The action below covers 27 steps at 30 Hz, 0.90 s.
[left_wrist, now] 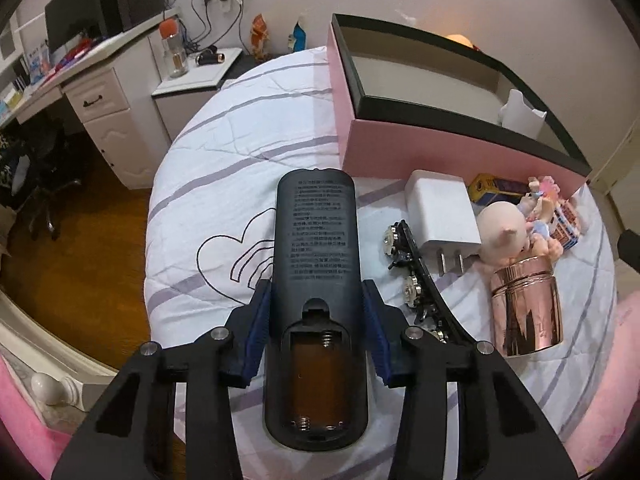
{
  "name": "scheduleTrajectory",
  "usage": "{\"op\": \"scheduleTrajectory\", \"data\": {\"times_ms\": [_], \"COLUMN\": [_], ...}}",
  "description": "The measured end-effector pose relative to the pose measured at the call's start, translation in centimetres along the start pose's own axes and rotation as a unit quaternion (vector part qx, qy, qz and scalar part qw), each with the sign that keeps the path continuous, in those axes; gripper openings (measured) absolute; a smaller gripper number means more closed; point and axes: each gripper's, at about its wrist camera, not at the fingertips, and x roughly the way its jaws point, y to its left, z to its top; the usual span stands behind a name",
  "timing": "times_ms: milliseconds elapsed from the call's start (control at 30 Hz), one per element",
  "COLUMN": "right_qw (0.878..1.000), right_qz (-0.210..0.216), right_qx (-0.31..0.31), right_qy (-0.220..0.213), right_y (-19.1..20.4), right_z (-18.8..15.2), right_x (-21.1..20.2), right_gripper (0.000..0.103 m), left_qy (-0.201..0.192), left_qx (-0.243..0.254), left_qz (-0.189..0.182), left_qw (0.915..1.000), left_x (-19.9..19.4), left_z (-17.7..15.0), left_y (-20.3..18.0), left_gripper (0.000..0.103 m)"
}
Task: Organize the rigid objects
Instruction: 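Close the left gripper on the black remote control and lift it, then carry the black remote into the pink box and release it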
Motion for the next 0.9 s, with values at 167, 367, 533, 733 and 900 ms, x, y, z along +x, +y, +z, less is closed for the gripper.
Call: {"op": "scheduleTrajectory", "data": {"times_ms": [167, 367, 533, 733, 900], "right_qw": [1.0, 1.0, 1.0, 1.0, 0.999], "right_qz": [0.0, 0.002, 0.007, 0.014, 0.014], "right_qx": [-0.003, 0.005, 0.008, 0.015, 0.015], "right_qy": [-0.004, -0.008, -0.012, -0.022, -0.04], "right_y": [0.0, -0.6, -1.0, -2.0, -2.8], "right_z": [0.0, -0.1, -0.1, 0.8, 3.0], "right_x": [-0.4, -0.7, -0.9, -1.0, -1.2], "right_gripper": [0.083, 0.083, 0.083, 0.083, 0.083], "left_qy": [-0.002, -0.013, -0.032, -0.059, -0.088], "left_qx": [-0.005, 0.001, 0.003, 0.01, 0.026], "left_qz": [-0.004, -0.003, -0.006, -0.014, -0.019], "left_qw": [1.0, 0.9999, 0.9995, 0.9981, 0.9956], "left_x": [-0.7, -2.2, -4.4, -6.6, -6.9], "left_z": [-0.2, -0.5, 0.1, 2.8, 6.9], "left_y": [-0.3, -1.7, -2.8, -4.6, -6.7], "left_gripper": [0.044, 0.044, 0.044, 0.044, 0.044]}}
